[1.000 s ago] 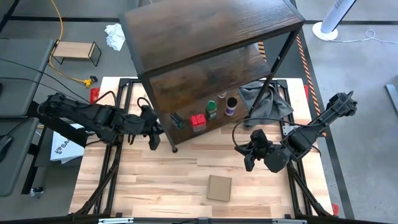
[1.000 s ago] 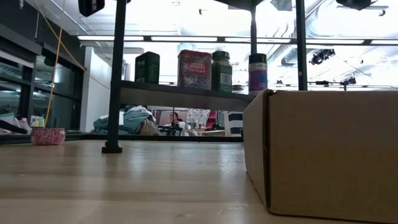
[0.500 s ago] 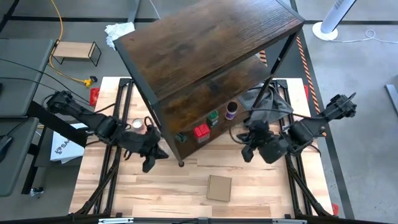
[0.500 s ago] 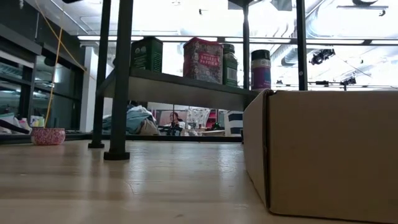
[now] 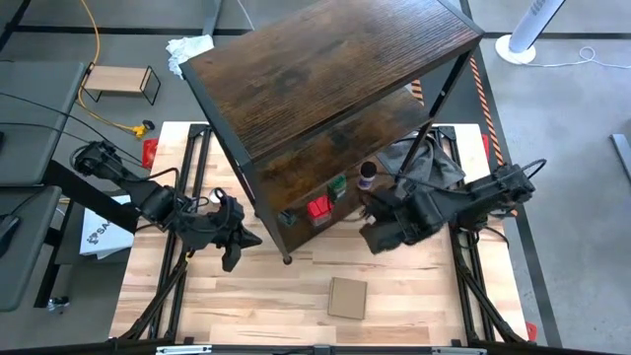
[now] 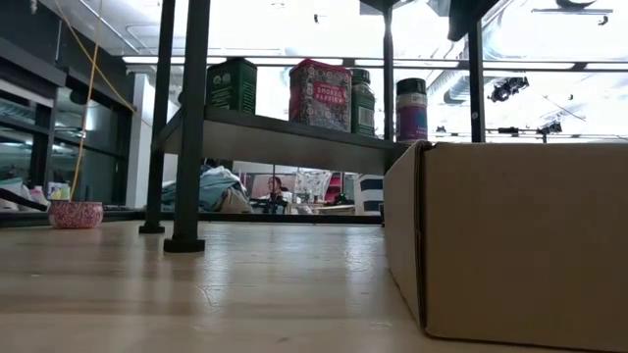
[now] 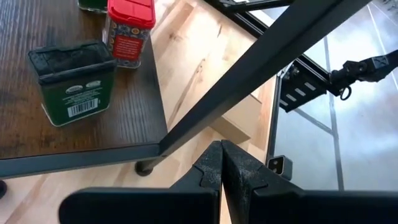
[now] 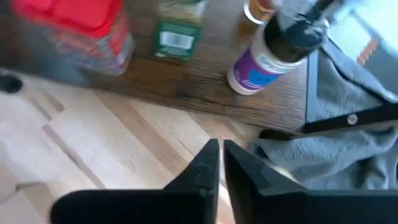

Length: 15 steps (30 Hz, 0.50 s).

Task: Shelf spices
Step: Remove the black seasoning bottle from the shelf

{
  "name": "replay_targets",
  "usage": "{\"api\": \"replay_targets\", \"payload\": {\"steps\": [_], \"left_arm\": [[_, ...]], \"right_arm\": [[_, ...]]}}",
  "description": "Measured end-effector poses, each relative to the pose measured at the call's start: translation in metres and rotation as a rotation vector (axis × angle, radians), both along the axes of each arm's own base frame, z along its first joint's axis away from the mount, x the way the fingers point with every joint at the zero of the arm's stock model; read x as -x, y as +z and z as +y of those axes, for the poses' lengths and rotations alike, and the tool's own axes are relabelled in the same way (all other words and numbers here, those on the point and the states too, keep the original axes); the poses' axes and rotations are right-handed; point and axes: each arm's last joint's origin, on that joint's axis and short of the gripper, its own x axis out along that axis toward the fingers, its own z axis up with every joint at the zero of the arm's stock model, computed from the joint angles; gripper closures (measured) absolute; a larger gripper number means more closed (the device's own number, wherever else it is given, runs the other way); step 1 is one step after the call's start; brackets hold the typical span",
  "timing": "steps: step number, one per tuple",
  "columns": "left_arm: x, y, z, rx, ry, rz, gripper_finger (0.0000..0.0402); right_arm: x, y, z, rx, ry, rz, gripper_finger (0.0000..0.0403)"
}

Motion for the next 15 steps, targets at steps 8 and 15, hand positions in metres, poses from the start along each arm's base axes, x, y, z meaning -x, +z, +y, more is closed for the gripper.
{"api": "replay_targets", "payload": {"steps": [8,15], "left_arm": [[0.000,0.000,-0.001,0.029,-0.042,0.019,0.0401],[0.000,-0.001,-0.002,0.078,-0.033,0.030,0.0401]], "right_arm": [[0.004,0.014,-0.031,-0.037,-0.187,-0.115,0.0218],[-0.008,0.010,-0.047,-0.008,-0.195,-0.125,0.0119]]}}
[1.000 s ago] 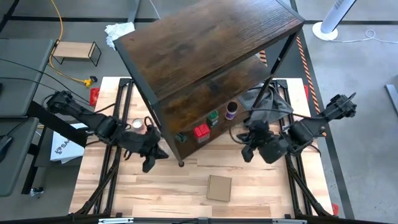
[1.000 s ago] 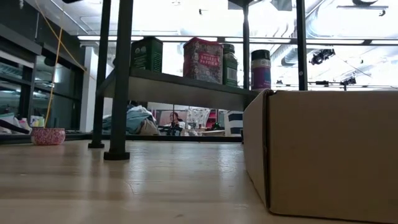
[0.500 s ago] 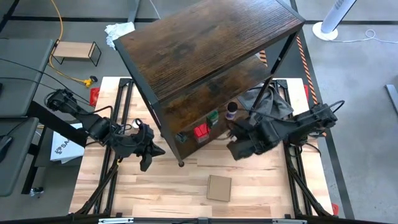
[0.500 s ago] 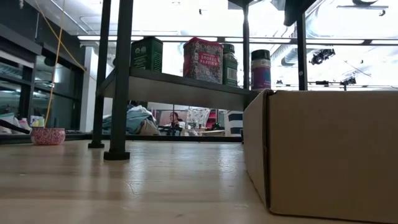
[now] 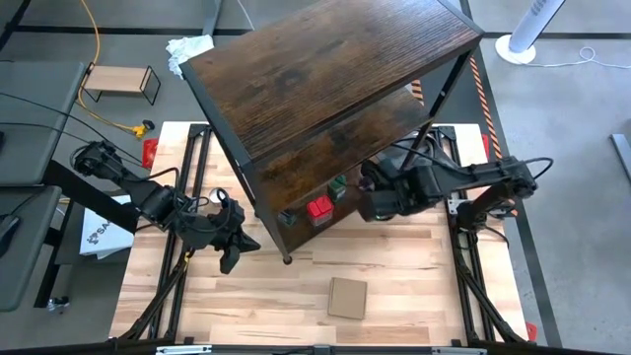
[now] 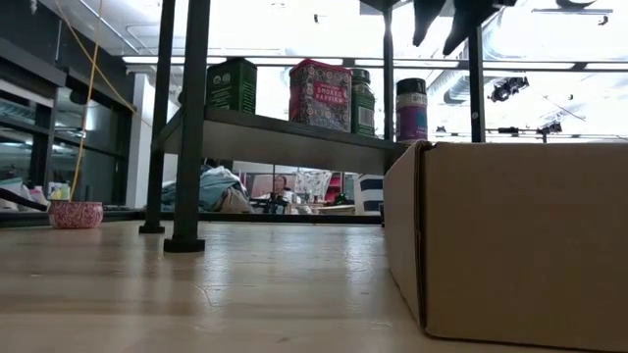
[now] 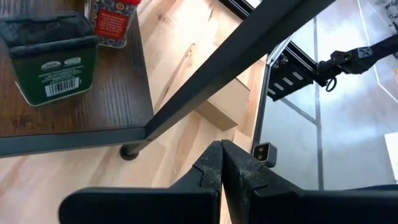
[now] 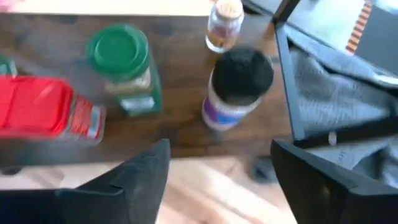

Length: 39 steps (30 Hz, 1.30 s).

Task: Shelf spices
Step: Remove the black seasoning bottle from the shelf

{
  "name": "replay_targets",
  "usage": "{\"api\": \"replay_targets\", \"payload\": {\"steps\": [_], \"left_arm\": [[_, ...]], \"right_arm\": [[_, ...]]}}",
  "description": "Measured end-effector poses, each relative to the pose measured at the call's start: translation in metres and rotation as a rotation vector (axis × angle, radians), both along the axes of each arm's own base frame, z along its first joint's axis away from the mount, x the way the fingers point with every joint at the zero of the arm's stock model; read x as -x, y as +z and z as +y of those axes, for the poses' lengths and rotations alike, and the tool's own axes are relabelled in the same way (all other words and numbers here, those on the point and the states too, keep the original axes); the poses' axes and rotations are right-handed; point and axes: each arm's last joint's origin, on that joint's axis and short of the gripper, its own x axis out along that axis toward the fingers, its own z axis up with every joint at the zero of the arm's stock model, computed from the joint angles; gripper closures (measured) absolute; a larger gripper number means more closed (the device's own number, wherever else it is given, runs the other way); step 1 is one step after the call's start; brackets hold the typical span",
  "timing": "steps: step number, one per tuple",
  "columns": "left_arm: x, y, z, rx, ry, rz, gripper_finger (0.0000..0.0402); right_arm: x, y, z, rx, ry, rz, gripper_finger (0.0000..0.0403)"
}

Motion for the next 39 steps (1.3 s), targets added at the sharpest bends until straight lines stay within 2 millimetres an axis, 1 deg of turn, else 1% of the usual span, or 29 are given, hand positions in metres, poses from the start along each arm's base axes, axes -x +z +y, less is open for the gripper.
{"api": "replay_targets", "payload": {"steps": [4,10,15,24,32,39], "left_arm": [[0.000,0.000,0.000,0.027,0.019,0.004,0.0401],[0.000,0.000,0.000,0.055,0.039,0.008,0.0401],[0.000,0.000,0.000,0.057,0.043,0.007,0.0401],[0.000,0.000,0.000,0.069,0.035,0.012,0.0401],[0.000,0.000,0.000,0.067,0.034,0.013,0.0401],[0.000,0.000,0.000,0.044,0.038,0.005,0.0401]], "right_arm": [[-0.006,0.001,-0.013,0.024,-0.022,-0.031,0.0109],[-0.010,-0.001,-0.032,0.003,-0.053,-0.017,0.0109],[-0.014,-0.002,-0.052,-0.010,-0.103,-0.034,0.0108],[-0.025,-0.014,-0.076,-0.066,-0.180,-0.015,0.0108],[-0.040,-0.030,-0.081,-0.042,-0.178,0.023,0.0109],[-0.046,-0.040,-0.081,-0.042,-0.177,0.058,0.0109]]}}
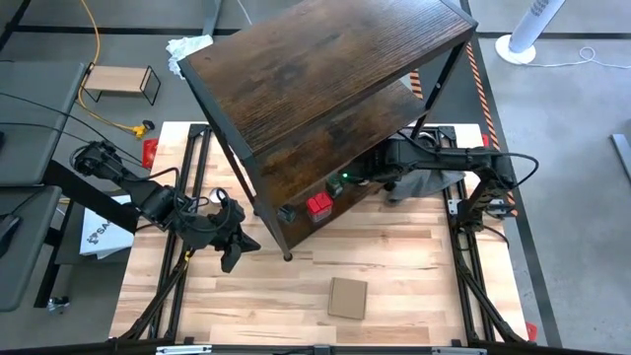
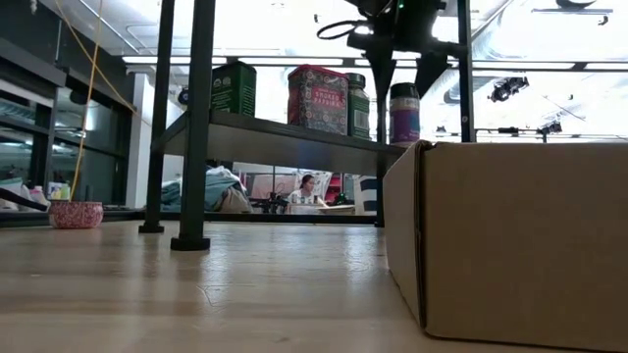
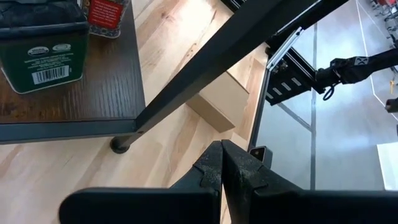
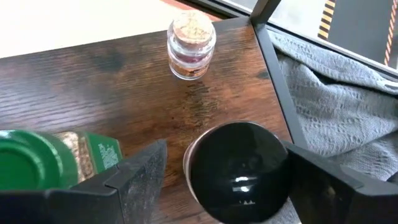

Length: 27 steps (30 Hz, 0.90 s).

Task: Shelf spices
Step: Remove the black seasoning bottle from the shelf

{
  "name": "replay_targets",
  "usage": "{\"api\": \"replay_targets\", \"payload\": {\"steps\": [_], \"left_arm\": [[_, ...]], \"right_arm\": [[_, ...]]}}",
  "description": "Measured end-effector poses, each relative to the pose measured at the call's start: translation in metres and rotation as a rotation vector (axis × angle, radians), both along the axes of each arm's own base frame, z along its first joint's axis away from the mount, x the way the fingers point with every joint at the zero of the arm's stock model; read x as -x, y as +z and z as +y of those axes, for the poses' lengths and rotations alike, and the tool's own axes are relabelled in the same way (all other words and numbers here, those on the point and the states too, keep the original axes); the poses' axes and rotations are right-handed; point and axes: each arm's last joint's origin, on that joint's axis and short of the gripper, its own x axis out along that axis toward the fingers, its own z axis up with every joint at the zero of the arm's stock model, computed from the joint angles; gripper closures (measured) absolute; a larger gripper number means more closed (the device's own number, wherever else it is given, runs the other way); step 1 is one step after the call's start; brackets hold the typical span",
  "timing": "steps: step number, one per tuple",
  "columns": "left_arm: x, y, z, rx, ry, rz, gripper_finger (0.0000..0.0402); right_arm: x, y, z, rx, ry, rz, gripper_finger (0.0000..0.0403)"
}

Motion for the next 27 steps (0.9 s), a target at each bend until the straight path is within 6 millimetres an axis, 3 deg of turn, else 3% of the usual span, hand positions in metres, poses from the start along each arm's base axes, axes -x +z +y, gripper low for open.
{"api": "replay_targets", "payload": {"steps": [5,10,16,21,24,27], "left_arm": [[0.000,0.000,0.000,-0.002,0.002,0.000,0.0401],[0.000,0.000,0.000,-0.009,-0.002,-0.002,0.0401],[0.000,0.000,0.000,-0.016,-0.006,-0.002,0.0401],[0.000,0.000,0.001,-0.046,-0.016,-0.006,0.0401],[0.001,-0.001,0.001,-0.055,-0.011,0.003,0.0401],[0.001,-0.002,0.002,-0.061,-0.011,0.013,0.0401]], "right_arm": [[-0.005,-0.009,0.000,0.002,0.013,0.042,0.0126],[-0.002,-0.012,0.000,-0.004,0.010,0.099,0.0205],[0.020,0.007,0.013,-0.006,0.050,0.147,0.0205],[0.050,0.036,0.060,-0.004,0.162,0.072,0.0205],[0.072,0.050,0.100,-0.011,0.235,-0.022,0.0205],[0.091,0.052,0.143,-0.021,0.294,-0.080,0.0205]]}}
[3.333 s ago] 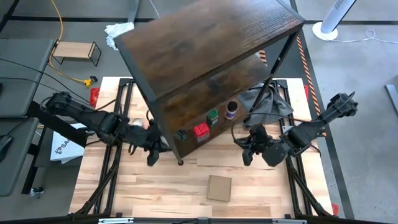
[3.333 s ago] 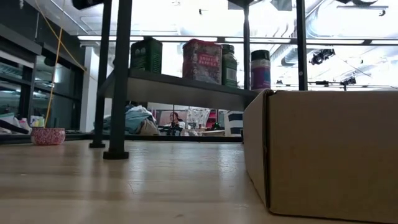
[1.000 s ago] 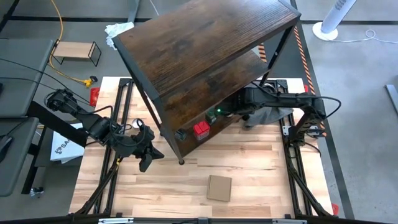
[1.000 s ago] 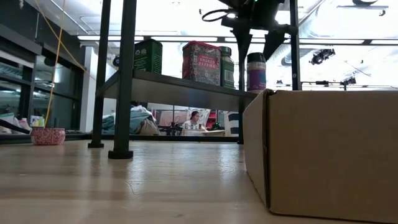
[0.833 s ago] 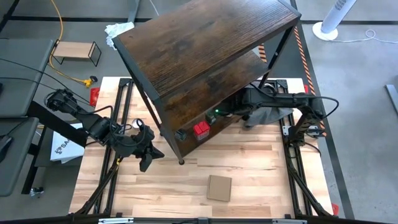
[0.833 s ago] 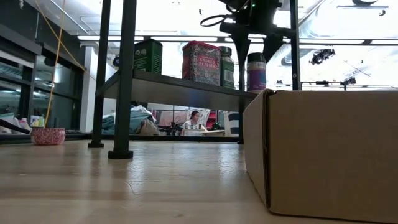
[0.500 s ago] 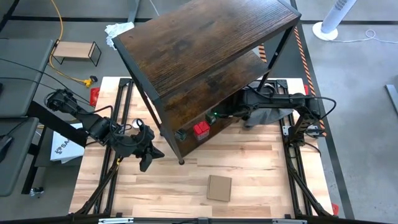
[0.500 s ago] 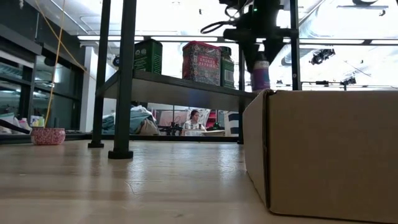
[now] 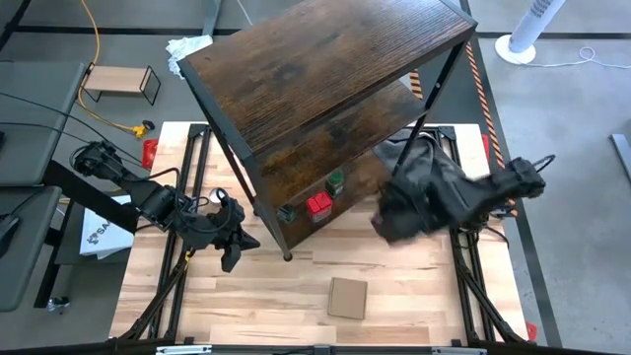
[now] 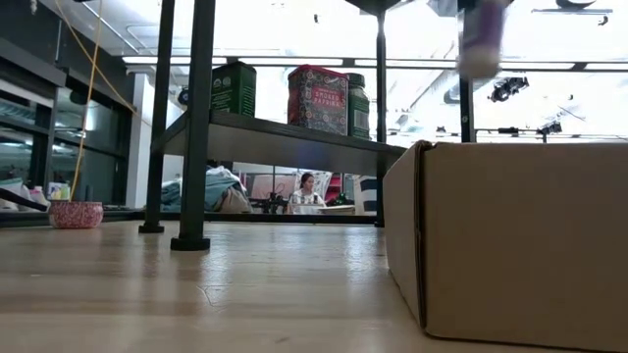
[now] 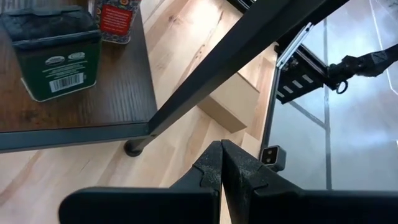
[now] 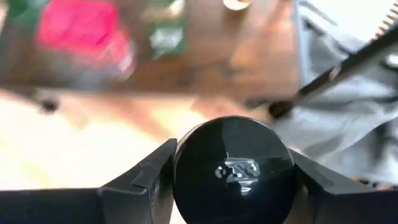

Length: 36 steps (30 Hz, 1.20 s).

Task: Shelf spices
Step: Remove the black seasoning bottle from the shelf

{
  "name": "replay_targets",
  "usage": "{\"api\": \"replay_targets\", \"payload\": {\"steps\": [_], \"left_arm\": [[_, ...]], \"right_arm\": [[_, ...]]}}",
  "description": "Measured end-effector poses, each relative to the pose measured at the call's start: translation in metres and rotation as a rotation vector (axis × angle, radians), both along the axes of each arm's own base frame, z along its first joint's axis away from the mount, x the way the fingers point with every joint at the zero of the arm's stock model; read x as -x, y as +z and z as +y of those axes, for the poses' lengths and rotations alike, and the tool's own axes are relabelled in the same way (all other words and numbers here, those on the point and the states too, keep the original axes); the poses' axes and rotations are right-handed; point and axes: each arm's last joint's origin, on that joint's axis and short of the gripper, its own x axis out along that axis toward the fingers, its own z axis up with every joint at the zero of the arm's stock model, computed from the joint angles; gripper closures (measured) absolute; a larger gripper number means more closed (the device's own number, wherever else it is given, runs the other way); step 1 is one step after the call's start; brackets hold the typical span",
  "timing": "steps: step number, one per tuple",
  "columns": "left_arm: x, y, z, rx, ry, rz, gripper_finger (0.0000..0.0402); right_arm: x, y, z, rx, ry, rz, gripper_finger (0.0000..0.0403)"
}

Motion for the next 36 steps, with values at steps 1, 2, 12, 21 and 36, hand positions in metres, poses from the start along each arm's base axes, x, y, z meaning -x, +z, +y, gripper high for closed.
{"api": "replay_targets", "payload": {"steps": [1,2,12,21,36], "left_arm": [[0.000,-0.001,0.000,-0.004,0.000,0.006,0.0401],[0.001,-0.001,0.000,-0.006,0.001,0.012,0.0402],[0.001,-0.001,0.002,0.010,0.053,0.012,0.0401],[-0.002,-0.001,0.008,0.034,0.115,0.008,0.0402],[-0.003,-0.001,0.009,0.075,0.143,0.012,0.0401]], "right_arm": [[0.005,-0.004,0.014,-0.013,0.012,-0.013,0.0205],[0.010,-0.010,0.026,-0.027,0.010,-0.019,0.0205],[0.066,-0.103,0.078,-0.069,-0.317,0.113,0.0205],[0.070,-0.143,0.049,0.056,-0.494,0.177,0.0205],[0.061,-0.160,0.041,0.001,-0.494,0.168,0.0105]]}}
